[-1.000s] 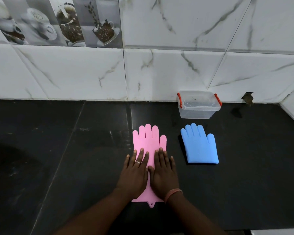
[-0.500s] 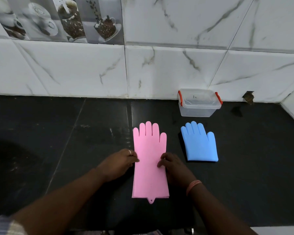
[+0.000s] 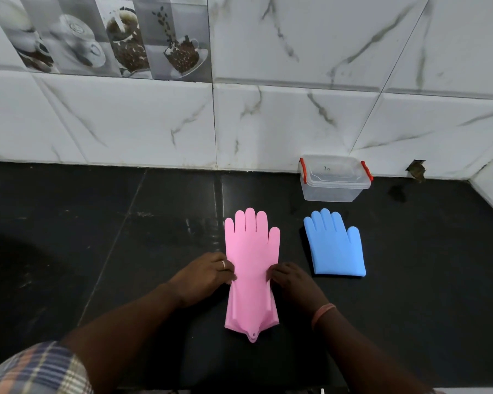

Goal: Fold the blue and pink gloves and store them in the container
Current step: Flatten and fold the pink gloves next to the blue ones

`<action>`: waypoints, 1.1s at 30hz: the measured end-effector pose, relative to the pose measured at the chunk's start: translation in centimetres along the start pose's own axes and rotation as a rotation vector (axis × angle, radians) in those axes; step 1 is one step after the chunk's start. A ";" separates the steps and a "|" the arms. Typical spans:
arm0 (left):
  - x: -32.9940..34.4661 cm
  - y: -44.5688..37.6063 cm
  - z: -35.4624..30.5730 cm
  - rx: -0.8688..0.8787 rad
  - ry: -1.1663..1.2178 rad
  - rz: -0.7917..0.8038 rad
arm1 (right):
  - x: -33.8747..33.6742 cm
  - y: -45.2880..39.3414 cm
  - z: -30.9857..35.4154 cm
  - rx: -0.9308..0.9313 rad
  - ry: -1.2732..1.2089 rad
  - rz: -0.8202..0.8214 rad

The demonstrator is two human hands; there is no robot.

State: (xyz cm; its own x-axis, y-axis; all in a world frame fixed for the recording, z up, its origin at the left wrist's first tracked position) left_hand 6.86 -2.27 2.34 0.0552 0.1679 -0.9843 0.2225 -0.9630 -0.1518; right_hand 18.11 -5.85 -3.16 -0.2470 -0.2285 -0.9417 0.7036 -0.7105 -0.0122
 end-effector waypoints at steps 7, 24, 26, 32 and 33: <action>5.6 -0.1 5.4 0.033 0.216 0.323 | -1.0 -0.9 -1.5 0.262 -0.270 -0.187; 5.6 -0.8 10.9 -0.178 0.597 0.535 | -0.4 -4.7 -5.2 0.753 -0.760 -0.046; 5.7 -0.7 10.9 -0.161 0.617 0.526 | -0.7 -5.4 -5.4 0.676 -0.789 -0.093; 5.7 -0.8 10.8 -0.174 0.635 0.522 | -0.3 -8.3 -6.2 0.681 -0.589 -0.106; 5.4 -0.9 10.8 -0.186 0.630 0.503 | -0.1 -8.4 -6.4 0.697 -0.575 -0.092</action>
State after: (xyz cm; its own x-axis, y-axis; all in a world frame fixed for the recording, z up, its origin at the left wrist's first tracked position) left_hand -3.53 -2.81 -3.83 0.7144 -0.1342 -0.6868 0.1795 -0.9134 0.3652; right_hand 16.46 4.41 -5.10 -0.7082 -0.3149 -0.6319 0.1478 -0.9413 0.3034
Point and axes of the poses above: each hand's wrist, its own y-axis away from the middle knuckle, its own x-axis out of the palm, z = x × y, the point moved 7 cm from there along -y, towards the middle knuckle, and after that the axes turned 4 degrees about -y, right-handed, at the moved point
